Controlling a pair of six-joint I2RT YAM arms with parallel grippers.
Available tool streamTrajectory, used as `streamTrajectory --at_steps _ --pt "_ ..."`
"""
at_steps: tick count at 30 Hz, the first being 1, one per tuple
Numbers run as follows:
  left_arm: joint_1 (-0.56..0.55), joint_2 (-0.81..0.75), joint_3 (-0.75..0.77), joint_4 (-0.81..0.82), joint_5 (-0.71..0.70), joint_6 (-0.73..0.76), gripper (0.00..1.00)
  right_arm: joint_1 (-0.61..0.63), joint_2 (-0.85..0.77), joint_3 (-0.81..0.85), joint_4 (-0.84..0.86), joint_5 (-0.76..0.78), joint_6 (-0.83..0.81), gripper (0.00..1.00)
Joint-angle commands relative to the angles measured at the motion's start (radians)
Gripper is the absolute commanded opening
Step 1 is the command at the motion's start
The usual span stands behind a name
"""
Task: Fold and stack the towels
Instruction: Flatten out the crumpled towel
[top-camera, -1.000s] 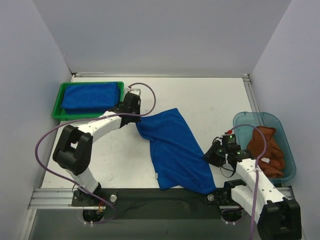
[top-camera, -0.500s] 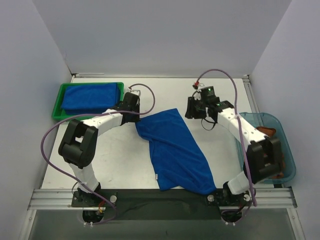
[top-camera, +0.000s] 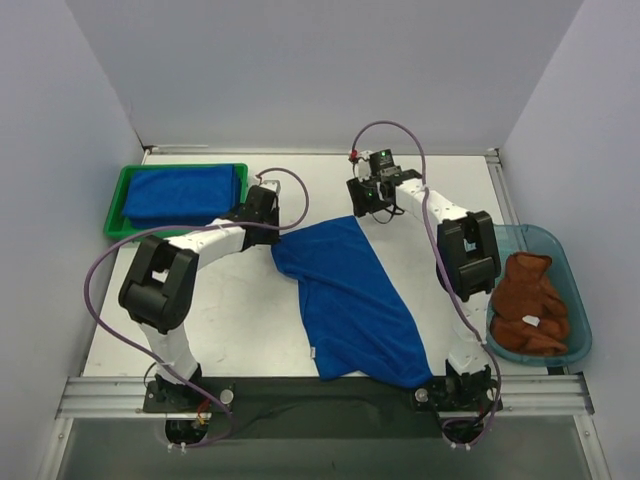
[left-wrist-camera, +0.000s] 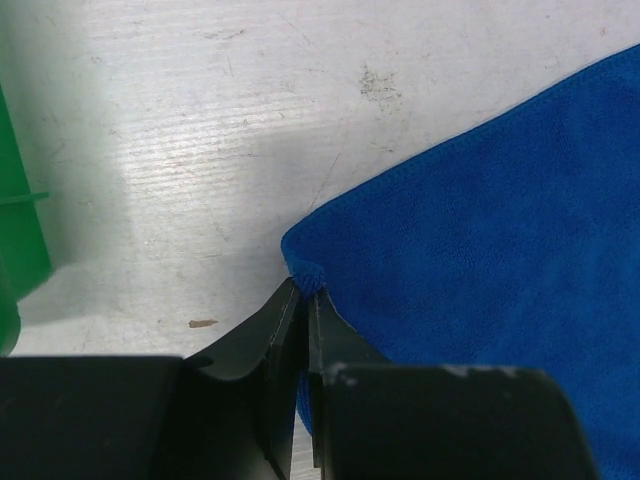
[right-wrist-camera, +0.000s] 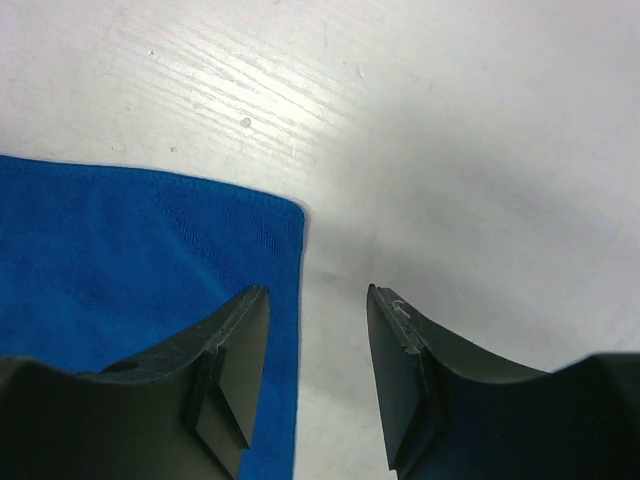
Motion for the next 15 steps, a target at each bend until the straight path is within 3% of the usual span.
streamTrajectory --at_steps 1,15 --pt "0.007 0.020 0.007 0.051 0.028 -0.018 0.15 0.022 0.053 0.098 -0.045 0.024 -0.077 0.45" --pt "0.007 0.040 -0.009 0.060 0.054 -0.038 0.15 0.074 0.229 0.299 -0.183 0.091 -0.083 0.45"
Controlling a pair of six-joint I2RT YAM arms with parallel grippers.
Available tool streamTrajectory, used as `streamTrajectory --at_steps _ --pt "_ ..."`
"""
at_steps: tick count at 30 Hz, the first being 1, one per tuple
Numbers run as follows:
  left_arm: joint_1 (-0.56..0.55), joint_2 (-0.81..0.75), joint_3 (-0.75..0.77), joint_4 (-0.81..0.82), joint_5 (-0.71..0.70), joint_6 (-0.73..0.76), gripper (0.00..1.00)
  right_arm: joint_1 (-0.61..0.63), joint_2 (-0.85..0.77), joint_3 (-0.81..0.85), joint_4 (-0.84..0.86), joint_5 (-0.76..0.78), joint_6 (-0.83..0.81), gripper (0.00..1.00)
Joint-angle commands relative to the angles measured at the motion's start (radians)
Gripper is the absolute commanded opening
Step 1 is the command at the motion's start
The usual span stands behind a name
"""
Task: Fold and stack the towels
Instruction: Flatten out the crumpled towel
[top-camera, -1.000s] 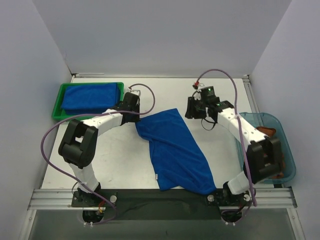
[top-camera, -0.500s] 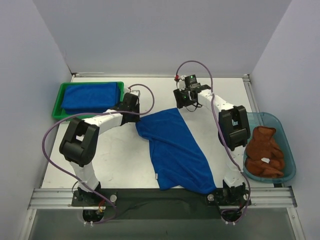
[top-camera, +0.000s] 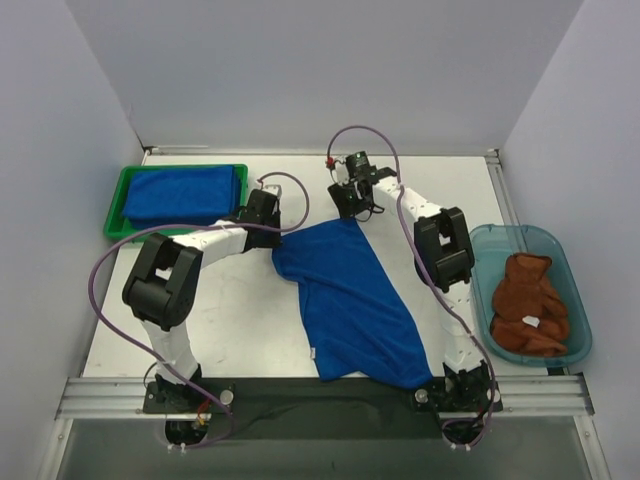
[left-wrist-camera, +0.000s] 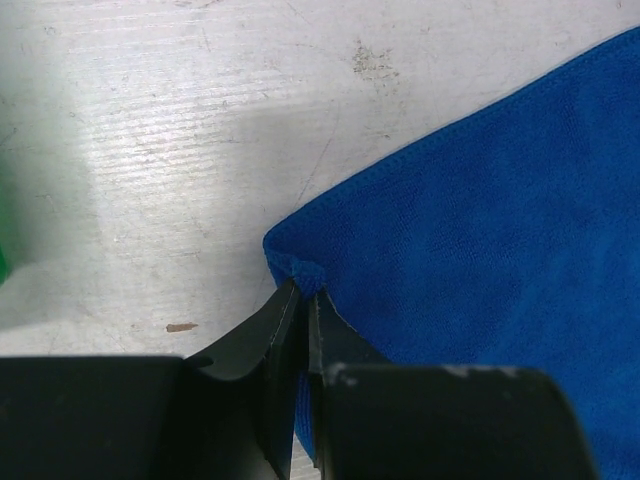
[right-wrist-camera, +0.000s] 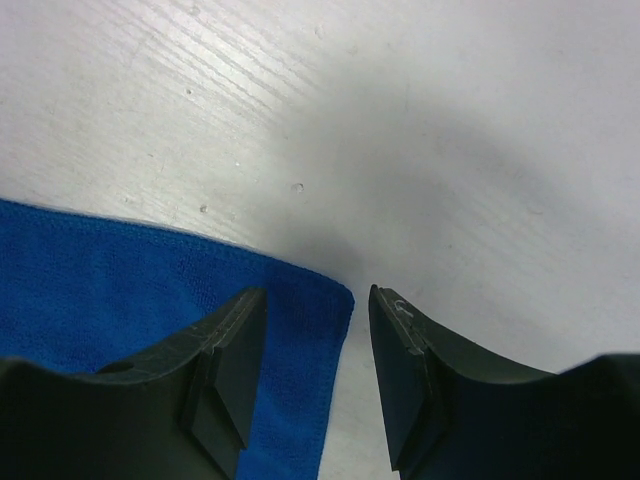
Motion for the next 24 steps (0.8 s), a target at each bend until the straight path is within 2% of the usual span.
streamTrajectory --at_steps 1,11,14,19,24 --pt "0.007 0.000 -0.003 0.045 0.019 -0.014 0.16 0.005 0.021 0.046 -0.084 0.037 0.015 0.45" --pt "0.007 -0.002 -0.011 0.045 0.019 -0.014 0.15 0.008 0.082 0.057 -0.127 0.062 0.076 0.43" --pt "0.009 -0.005 -0.015 0.043 0.017 -0.011 0.16 0.008 0.102 0.078 -0.146 0.060 0.076 0.40" --pt "0.018 -0.015 -0.031 0.048 0.019 -0.015 0.17 -0.003 0.102 0.080 -0.160 0.066 0.090 0.24" --pt "0.022 -0.026 -0.034 0.065 0.027 -0.021 0.37 -0.021 0.030 -0.012 -0.153 0.068 0.127 0.08"
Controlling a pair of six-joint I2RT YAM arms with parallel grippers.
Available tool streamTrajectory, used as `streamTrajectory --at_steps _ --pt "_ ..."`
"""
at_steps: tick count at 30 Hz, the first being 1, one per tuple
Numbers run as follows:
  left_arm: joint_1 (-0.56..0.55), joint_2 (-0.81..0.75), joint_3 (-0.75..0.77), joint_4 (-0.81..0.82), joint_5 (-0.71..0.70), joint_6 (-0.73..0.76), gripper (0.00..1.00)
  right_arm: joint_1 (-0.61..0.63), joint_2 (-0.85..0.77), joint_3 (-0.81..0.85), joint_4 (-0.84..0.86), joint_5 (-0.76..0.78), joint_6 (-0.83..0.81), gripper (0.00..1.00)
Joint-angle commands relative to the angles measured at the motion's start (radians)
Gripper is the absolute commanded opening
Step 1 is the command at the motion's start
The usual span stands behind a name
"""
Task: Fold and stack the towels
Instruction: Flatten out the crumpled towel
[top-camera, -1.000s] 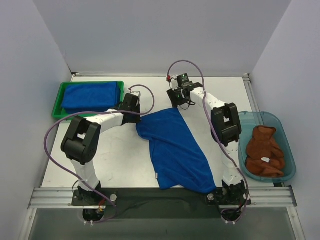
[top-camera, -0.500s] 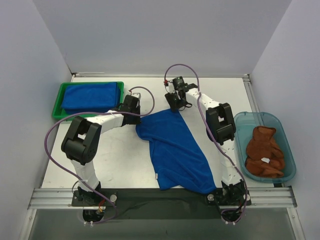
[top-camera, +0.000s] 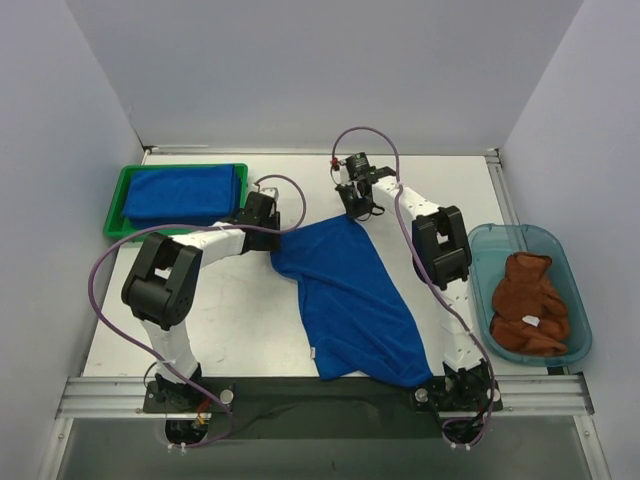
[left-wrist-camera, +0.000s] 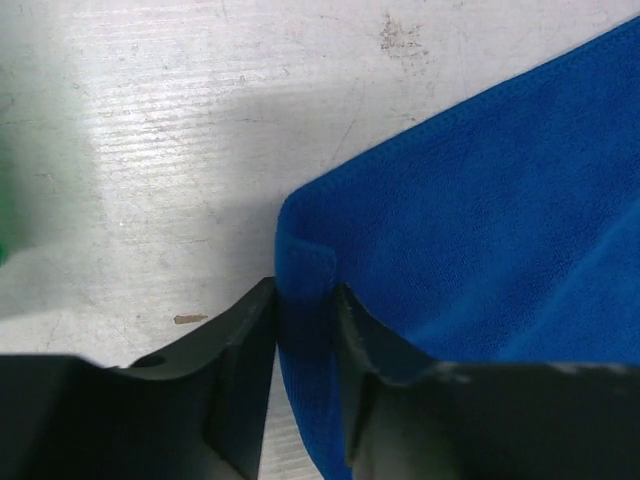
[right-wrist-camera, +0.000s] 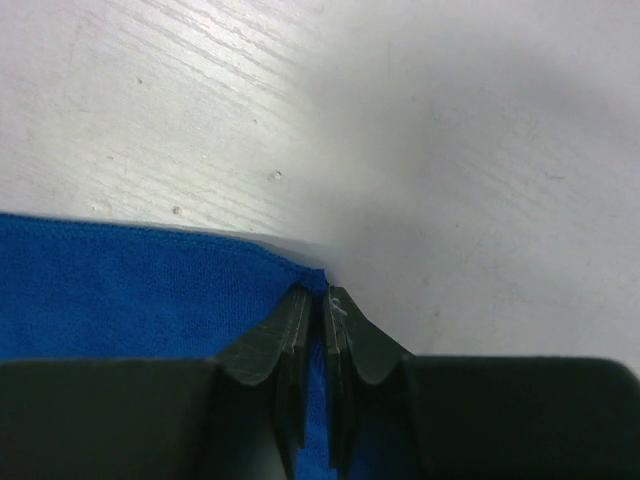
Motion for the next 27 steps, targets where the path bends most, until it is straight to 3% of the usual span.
streamTrajectory --at_steps 1,7,19,27 --pt "0.009 -0.029 -0.004 0.057 0.019 -0.016 0.41 -0.024 -0.043 -0.083 -0.079 0.038 0.045 0.07" --pt "0.009 -0.014 0.005 0.070 0.012 -0.033 0.60 -0.029 -0.110 -0.167 -0.076 0.107 0.102 0.06" --pt "0.020 0.071 0.129 0.017 -0.131 -0.010 0.58 -0.029 -0.152 -0.229 -0.065 0.093 0.118 0.05" --pt "0.037 0.117 0.206 -0.029 -0.100 -0.008 0.51 -0.034 -0.155 -0.239 -0.062 0.081 0.125 0.05"
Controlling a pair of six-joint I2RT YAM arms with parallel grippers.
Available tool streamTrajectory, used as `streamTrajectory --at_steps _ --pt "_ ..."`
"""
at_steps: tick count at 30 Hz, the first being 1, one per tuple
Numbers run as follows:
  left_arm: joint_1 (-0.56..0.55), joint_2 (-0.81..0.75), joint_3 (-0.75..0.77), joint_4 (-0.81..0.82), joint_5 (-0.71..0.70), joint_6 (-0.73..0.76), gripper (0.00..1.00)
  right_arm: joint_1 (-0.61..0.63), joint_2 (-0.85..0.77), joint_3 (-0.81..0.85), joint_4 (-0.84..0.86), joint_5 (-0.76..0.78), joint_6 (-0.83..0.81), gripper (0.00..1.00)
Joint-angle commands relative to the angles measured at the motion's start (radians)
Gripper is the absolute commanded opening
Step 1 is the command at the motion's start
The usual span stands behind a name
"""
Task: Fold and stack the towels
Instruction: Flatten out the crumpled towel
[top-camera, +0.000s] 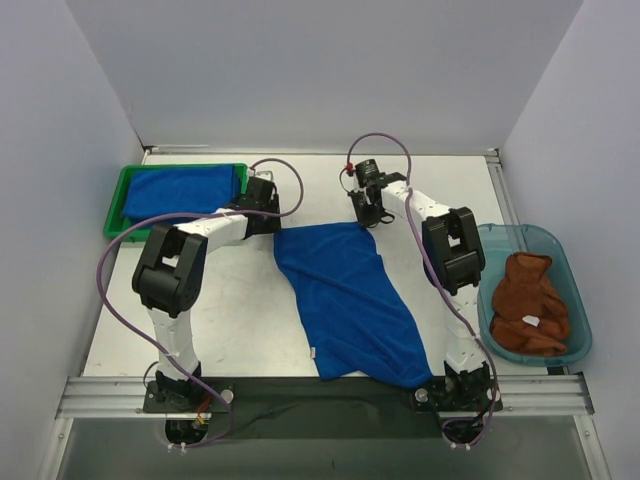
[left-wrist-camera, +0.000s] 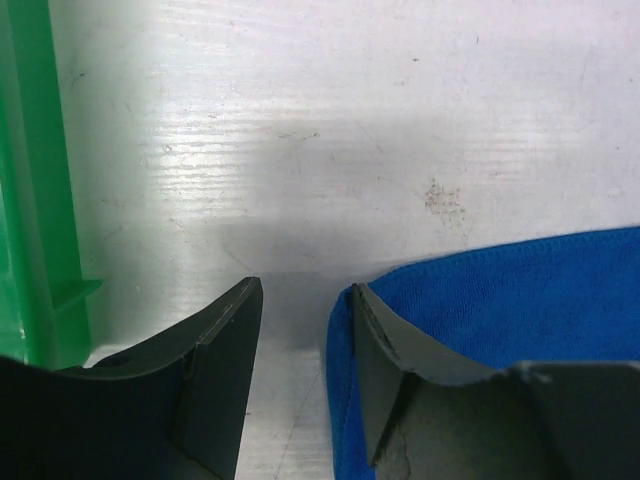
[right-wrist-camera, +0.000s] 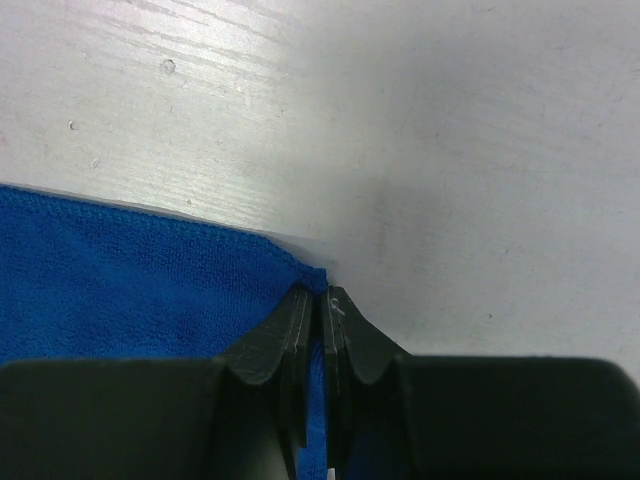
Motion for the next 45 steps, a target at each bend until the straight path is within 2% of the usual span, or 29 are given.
streamTrajectory --at_steps 1,8,13,17,18,22,26,28,34,38,45 --pt "0.005 0.014 0.046 -0.011 0.024 0.006 0.48 -0.009 -0.026 -0.034 -0.086 0.007 0.016 0.06" --pt "0.002 0.017 0.028 -0.008 0.073 0.006 0.41 -0.017 -0.026 -0.041 -0.084 -0.012 0.022 0.05" --pt "-0.003 0.017 0.023 0.002 0.111 0.005 0.40 -0.020 -0.026 -0.045 -0.081 -0.016 0.031 0.06" --pt "-0.002 0.024 0.031 -0.008 0.096 0.012 0.28 -0.031 -0.024 -0.047 -0.081 -0.019 0.053 0.10" --pt "-0.001 0.022 0.032 -0.011 0.090 0.017 0.20 -0.035 -0.026 -0.047 -0.078 -0.033 0.060 0.11" --pt "0.003 0.027 0.034 -0.017 0.094 0.031 0.03 -0.078 -0.032 -0.056 -0.063 -0.116 0.111 0.25" --pt "0.003 0.036 0.041 -0.013 0.117 0.038 0.02 -0.120 -0.043 -0.057 -0.043 -0.174 0.120 0.40" --pt "0.003 0.037 0.043 -0.008 0.127 0.038 0.02 -0.130 -0.044 -0.053 -0.029 -0.212 0.120 0.42" --pt "0.003 0.044 0.044 -0.010 0.134 0.038 0.02 -0.147 -0.009 -0.021 -0.018 -0.266 0.139 0.41" --pt "0.003 0.039 0.043 -0.013 0.133 0.046 0.02 -0.146 0.011 -0.028 -0.020 -0.266 0.155 0.35" --pt "0.003 0.034 0.043 -0.019 0.133 0.049 0.01 -0.106 0.031 -0.024 -0.029 -0.181 0.154 0.33"
